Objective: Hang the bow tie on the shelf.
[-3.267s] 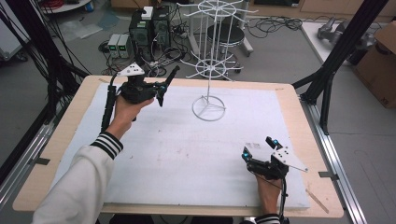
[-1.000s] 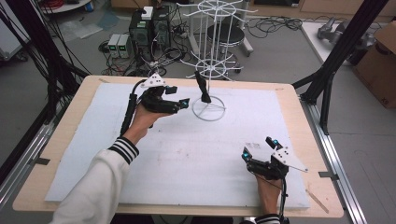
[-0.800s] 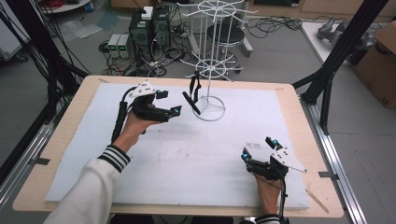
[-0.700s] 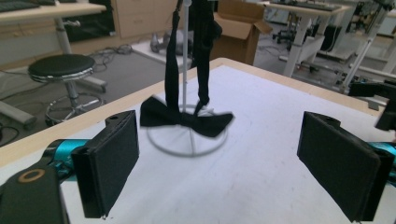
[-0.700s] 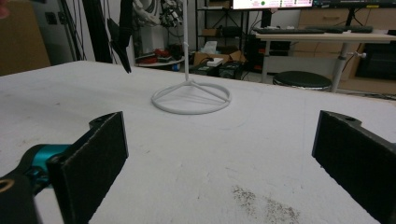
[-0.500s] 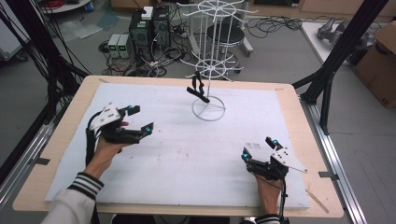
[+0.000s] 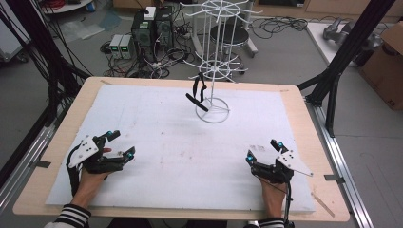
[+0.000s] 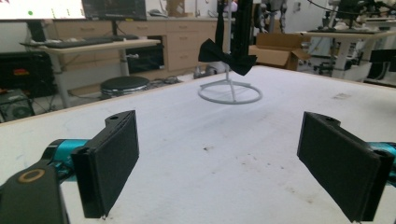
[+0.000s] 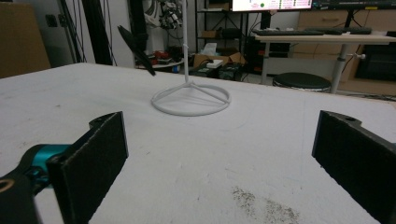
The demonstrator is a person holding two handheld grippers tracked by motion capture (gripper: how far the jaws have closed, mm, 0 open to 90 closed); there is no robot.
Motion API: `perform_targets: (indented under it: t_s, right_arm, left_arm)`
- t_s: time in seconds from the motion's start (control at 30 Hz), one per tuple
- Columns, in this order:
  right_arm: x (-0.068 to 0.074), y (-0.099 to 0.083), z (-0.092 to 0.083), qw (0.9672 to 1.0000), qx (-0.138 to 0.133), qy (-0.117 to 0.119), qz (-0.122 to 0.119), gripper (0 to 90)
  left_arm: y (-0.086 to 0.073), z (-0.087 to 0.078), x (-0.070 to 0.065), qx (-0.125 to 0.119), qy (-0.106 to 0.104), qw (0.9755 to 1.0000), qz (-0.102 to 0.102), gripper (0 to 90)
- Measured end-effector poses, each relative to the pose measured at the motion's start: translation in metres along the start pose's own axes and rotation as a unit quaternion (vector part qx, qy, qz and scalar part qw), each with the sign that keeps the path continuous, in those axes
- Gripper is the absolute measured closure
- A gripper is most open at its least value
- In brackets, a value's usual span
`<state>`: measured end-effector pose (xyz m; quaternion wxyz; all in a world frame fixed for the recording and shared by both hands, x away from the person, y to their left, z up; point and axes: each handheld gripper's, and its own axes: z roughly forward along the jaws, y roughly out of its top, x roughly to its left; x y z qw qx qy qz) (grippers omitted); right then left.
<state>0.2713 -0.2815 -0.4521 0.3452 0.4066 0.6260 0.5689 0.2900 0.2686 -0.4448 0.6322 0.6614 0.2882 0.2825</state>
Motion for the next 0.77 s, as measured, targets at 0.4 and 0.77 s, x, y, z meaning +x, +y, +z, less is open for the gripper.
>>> perform_targets:
  t_s: [0.4,0.77]
  right_arm:
    - [-0.0017,-0.0003,-0.0009,1.0,-0.006,0.0,0.007,2.4]
    - [-0.003,-0.0003,-0.0011,0.9999,-0.008,0.004,0.009,2.4]
  left_arm:
    - [-0.0099,-0.0101,0.0008,-0.029,0.063,0.9976,-0.011,13.3]
    - [-0.0102,-0.0101,0.0005,-0.028,0.063,0.9976,-0.01,13.8]
